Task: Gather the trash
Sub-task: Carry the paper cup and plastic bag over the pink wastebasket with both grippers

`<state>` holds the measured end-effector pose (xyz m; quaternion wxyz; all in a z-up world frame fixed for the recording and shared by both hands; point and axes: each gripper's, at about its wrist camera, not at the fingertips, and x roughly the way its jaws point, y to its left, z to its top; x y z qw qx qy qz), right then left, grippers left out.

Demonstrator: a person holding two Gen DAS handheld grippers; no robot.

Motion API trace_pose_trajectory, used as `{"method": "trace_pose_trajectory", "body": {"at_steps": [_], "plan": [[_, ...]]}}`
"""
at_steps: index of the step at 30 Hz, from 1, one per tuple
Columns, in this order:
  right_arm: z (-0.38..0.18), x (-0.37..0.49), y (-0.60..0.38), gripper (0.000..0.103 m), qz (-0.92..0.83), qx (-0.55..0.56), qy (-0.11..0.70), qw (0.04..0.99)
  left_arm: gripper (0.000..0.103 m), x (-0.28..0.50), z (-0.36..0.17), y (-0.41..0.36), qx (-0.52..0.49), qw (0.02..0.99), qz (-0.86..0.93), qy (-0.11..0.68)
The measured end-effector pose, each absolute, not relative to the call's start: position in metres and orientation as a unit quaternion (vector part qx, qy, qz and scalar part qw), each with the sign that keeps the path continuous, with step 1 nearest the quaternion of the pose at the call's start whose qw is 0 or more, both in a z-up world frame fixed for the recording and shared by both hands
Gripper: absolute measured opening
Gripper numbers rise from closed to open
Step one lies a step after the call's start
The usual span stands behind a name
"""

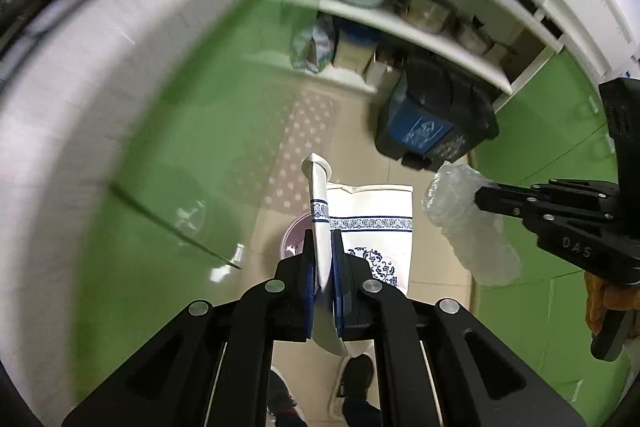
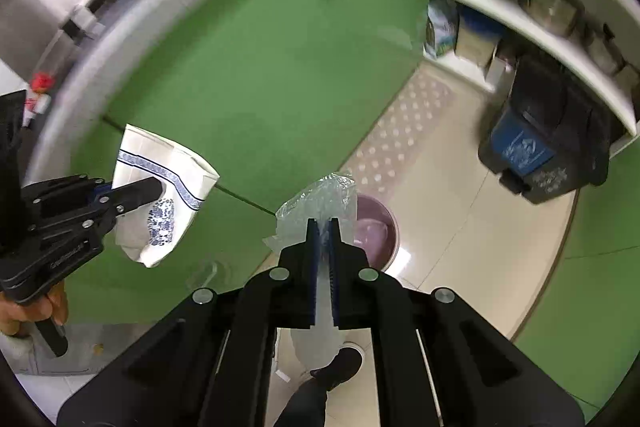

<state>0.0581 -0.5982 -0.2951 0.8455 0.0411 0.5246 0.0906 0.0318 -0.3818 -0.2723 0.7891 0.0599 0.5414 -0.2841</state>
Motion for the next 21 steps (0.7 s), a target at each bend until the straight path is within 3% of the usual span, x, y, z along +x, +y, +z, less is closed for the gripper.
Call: {"method": "trace_pose_trajectory", "body": {"at_steps": [9, 15, 16, 19, 20, 21], "plan": [[-0.432, 0.106, -0.61, 0.005, 0.083, 0.076, 0.546, 0.83, 0.007, 0.057, -0.372, -0.397, 0.067, 0.776, -0.291, 0.555], [-0.489, 0.127, -0.611, 0.009, 0.083, 0.077, 0.557, 0.822, 0.007, 0.067, -0.408, -0.402, 0.065, 0.774, -0.293, 0.558], [-0.495, 0.129, -0.613, 0.014, 0.078, 0.076, 0.561, 0.821, 0.007, 0.068, -0.413, -0.404, 0.066, 0.773, -0.293, 0.558], [-0.502, 0.131, -0.619, 0.075, 0.07, 0.085, 0.557, 0.823, 0.007, 0.07, -0.422, -0.406, 0.069, 0.771, -0.293, 0.561], [-0.501, 0.129, -0.622, 0.084, 0.069, 0.091, 0.547, 0.829, 0.007, 0.071, -0.425, -0.407, 0.07, 0.77, -0.294, 0.562], [-0.501, 0.128, -0.623, 0.087, 0.067, 0.091, 0.544, 0.832, 0.007, 0.071, -0.427, -0.408, 0.072, 0.769, -0.295, 0.563]]}}
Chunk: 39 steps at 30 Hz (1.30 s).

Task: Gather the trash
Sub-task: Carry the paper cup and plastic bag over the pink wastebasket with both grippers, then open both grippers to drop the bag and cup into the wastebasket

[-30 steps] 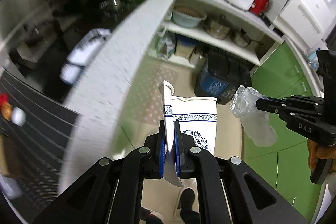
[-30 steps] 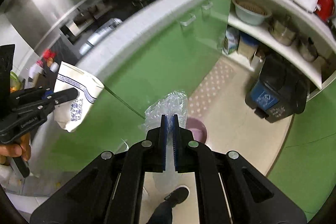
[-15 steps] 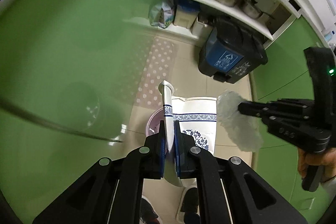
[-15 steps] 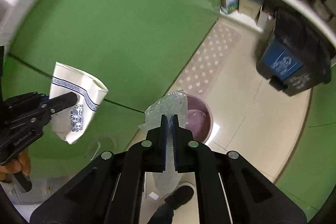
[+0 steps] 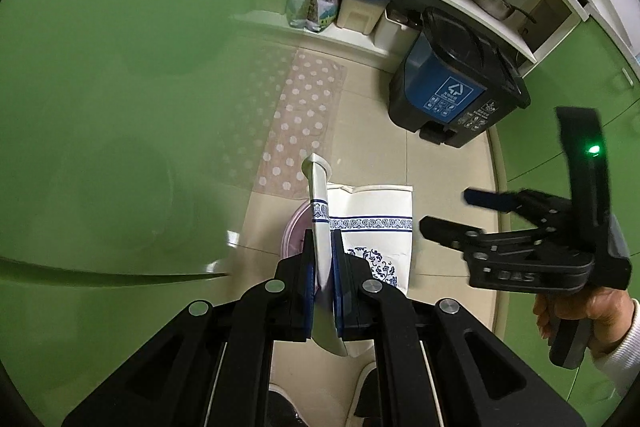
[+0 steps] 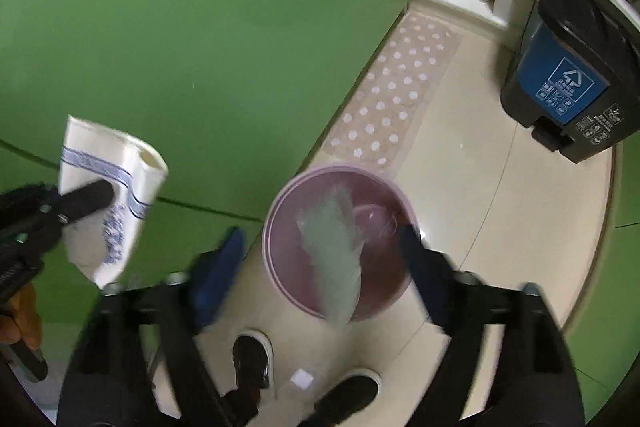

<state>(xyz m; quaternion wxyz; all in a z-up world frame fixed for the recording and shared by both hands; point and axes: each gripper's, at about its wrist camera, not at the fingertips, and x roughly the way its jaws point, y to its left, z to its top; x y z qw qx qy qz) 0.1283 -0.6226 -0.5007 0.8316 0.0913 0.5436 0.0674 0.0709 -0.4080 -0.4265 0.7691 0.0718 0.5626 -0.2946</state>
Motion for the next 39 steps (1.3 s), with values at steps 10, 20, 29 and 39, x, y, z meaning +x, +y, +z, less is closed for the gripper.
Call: {"method": "trace_pose_trajectory", "body": {"at_steps": [10, 20, 29, 39], "plan": [[-0.476, 0.111, -0.649, 0.096, -0.007, 0.072, 0.537, 0.841, 0.007, 0.072, -0.439, -0.429, 0.093, 0.757, -0.309, 0.568], [-0.452, 0.081, -0.691, 0.097, -0.05, 0.086, 0.532, 0.841, 0.042, 0.067, -0.442, -0.466, 0.117, 0.748, -0.331, 0.563], [-0.456, 0.07, -0.7, 0.097, -0.055, 0.094, 0.53, 0.841, 0.097, 0.064, -0.449, -0.476, 0.134, 0.754, -0.321, 0.557], [-0.418, 0.056, -0.692, 0.097, -0.052, 0.082, 0.528, 0.844, 0.097, 0.051, -0.412, -0.467, 0.138, 0.753, -0.31, 0.564]]}}
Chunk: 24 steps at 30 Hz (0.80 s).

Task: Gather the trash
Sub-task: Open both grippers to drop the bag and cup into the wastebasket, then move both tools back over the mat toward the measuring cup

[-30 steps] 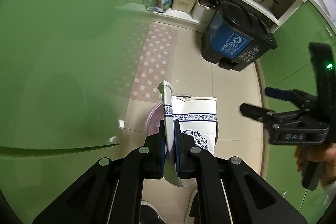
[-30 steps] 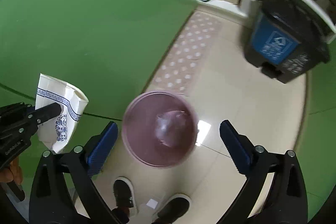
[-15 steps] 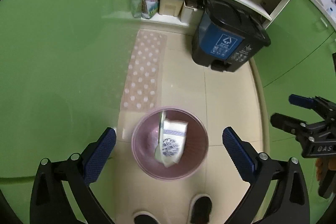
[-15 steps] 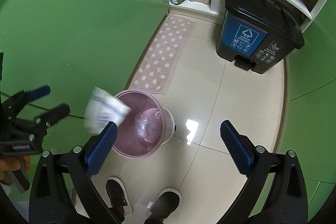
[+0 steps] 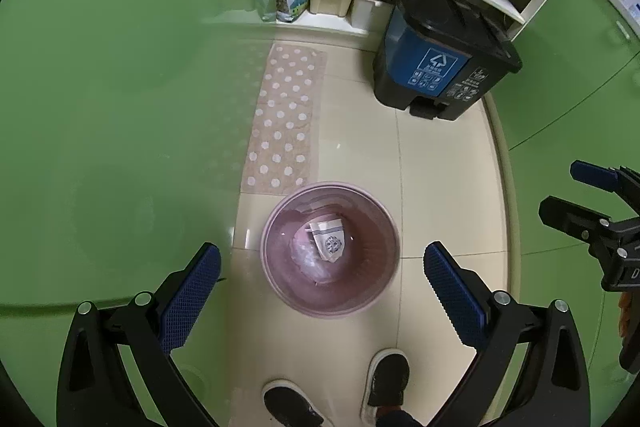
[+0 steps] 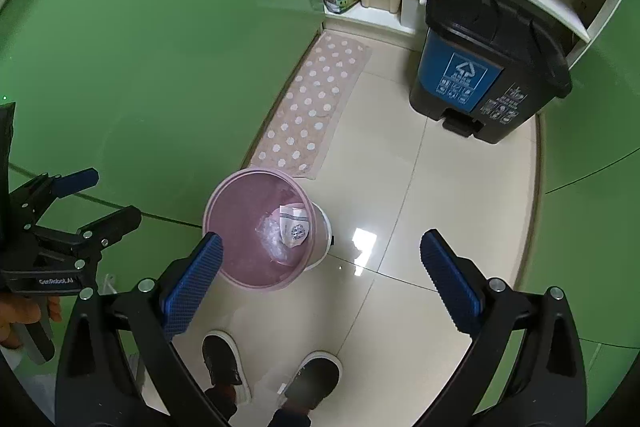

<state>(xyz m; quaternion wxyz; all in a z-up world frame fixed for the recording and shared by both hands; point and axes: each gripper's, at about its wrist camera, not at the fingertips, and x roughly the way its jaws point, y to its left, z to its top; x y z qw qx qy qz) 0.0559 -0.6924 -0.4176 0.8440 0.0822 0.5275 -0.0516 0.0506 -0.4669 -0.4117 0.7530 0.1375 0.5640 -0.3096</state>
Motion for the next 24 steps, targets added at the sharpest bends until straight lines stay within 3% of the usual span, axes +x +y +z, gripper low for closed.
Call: {"method": "trace_pose_trajectory", "body": {"at_steps": [11, 18, 24], "plan": [[-0.255, -0.006, -0.666, 0.098, -0.033, 0.05, 0.52, 0.852, 0.097, 0.014, -0.255, -0.427, 0.119, 0.773, -0.3, 0.547], [-0.143, -0.039, -0.621, 0.1, 0.025, 0.013, 0.491, 0.871, 0.097, -0.009, -0.139, -0.363, 0.083, 0.812, -0.262, 0.516], [-0.071, -0.041, -0.565, 0.1, 0.102, -0.017, 0.449, 0.887, 0.097, -0.024, -0.082, -0.299, 0.051, 0.845, -0.207, 0.491]]}}
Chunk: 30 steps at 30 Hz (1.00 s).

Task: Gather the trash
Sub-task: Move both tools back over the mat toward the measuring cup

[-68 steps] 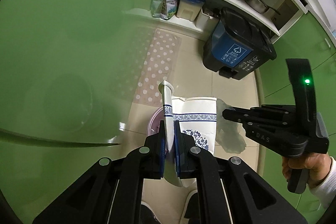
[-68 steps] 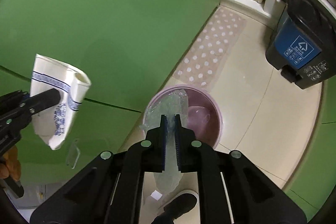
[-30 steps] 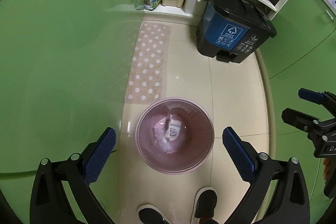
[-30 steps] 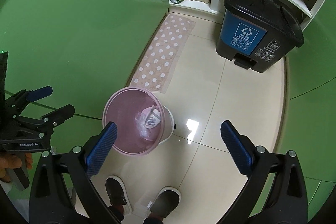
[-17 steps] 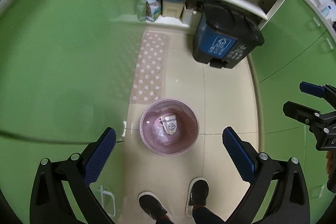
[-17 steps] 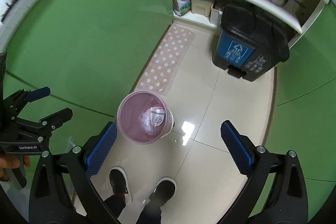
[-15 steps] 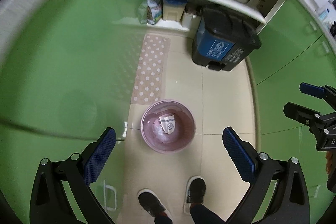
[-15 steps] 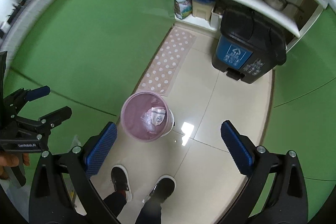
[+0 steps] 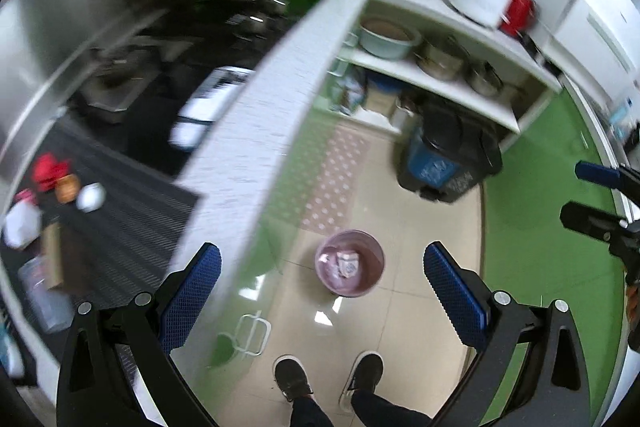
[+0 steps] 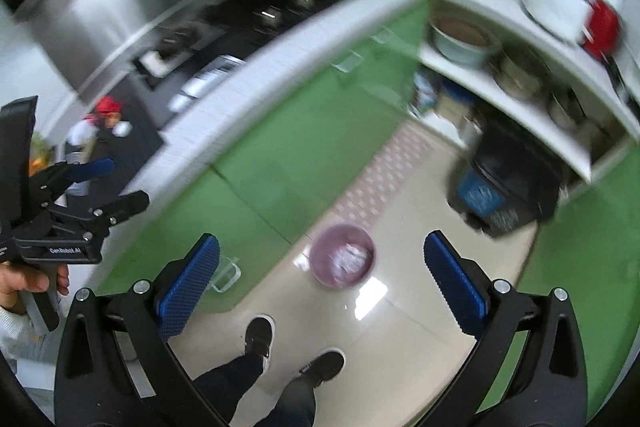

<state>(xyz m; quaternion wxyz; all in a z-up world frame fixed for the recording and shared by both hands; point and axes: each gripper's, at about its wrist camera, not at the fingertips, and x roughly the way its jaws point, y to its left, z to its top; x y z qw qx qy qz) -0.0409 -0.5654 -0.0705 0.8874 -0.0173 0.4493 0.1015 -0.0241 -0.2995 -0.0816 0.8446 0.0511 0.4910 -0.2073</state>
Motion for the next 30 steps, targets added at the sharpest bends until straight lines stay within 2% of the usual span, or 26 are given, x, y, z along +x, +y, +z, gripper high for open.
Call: {"method": "trace_pose_trajectory", "body": {"at_steps": [6, 14, 21, 30], "plan": [[-0.04, -0.026, -0.491, 0.1, 0.189, -0.066, 0.427, 0.882, 0.097, -0.04, -0.055, -0.22, 0.013, 0.871, -0.124, 0.475], [-0.04, -0.011, -0.385, 0.1, 0.267, -0.109, 0.419, 0.861, 0.097, -0.046, -0.04, -0.104, -0.015, 0.881, -0.021, 0.472], [-0.049, -0.005, -0.31, 0.1, 0.287, -0.118, 0.422, 0.852, 0.097, -0.04, -0.061, -0.046, -0.014, 0.869, -0.011, 0.494], [-0.066, 0.01, -0.248, 0.1, 0.292, -0.133, 0.437, 0.84, 0.097, -0.014, -0.108, -0.023, -0.034, 0.848, -0.019, 0.528]]}}
